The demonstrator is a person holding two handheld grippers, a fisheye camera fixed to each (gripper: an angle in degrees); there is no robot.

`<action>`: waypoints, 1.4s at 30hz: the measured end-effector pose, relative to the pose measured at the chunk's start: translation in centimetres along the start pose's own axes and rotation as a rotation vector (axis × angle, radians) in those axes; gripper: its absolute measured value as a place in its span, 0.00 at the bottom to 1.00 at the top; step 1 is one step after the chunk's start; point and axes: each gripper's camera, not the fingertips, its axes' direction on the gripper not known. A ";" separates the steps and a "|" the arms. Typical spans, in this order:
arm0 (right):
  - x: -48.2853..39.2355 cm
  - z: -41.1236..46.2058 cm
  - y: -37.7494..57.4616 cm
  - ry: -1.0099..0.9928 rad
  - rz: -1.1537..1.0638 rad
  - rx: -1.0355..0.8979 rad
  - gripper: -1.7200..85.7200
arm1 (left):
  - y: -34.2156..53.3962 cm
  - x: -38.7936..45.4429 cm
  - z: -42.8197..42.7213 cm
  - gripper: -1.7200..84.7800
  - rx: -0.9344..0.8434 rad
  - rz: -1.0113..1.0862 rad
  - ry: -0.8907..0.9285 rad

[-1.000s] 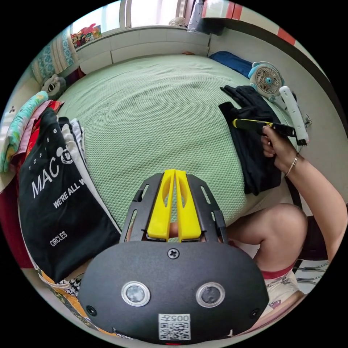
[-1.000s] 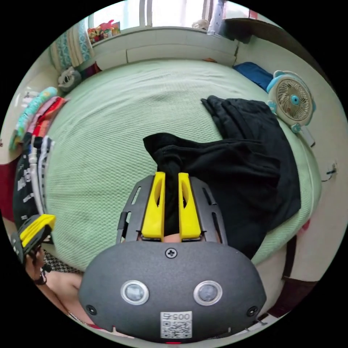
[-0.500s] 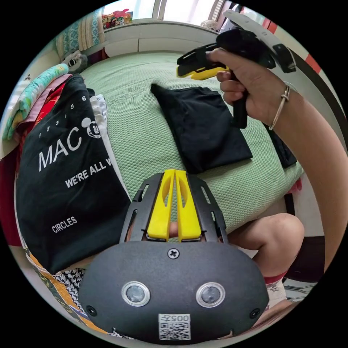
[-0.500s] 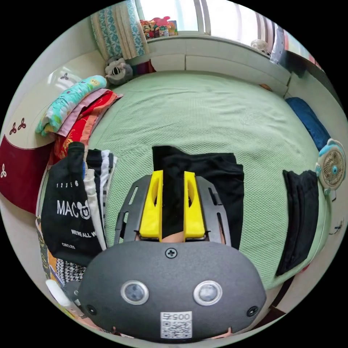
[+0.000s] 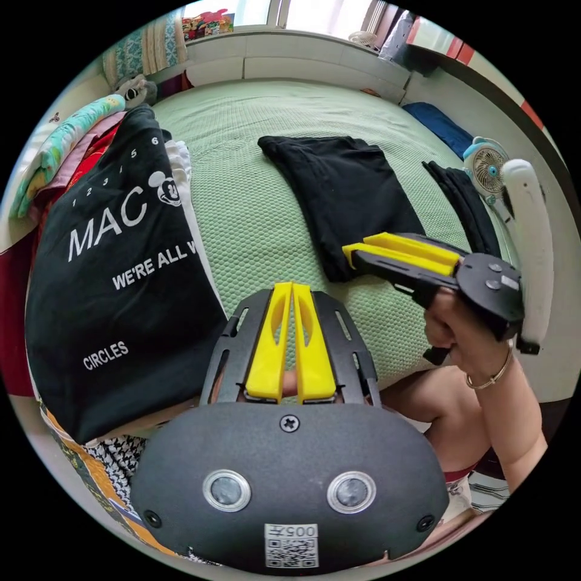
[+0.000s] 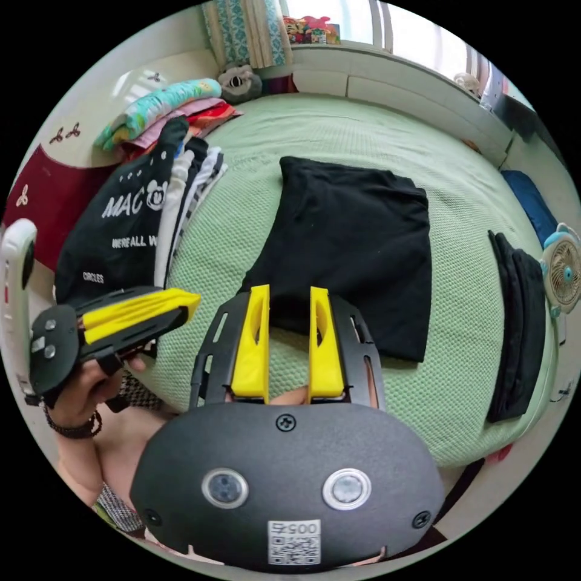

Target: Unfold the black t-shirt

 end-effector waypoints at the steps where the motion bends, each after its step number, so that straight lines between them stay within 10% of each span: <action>1: -0.2 0.9 0.1 -0.006 0.010 -0.040 0.12 | 0.1 0.1 -0.1 0.02 0.004 -0.010 -0.002; 25: 5.2 2.3 -2.6 -0.181 0.179 -0.207 0.11 | -1.4 5.6 -4.6 0.02 0.103 -0.085 -0.125; 42: 8.8 -6.7 0.1 -0.146 0.259 0.082 0.10 | -5.1 7.2 -3.7 0.02 0.131 -0.124 -0.063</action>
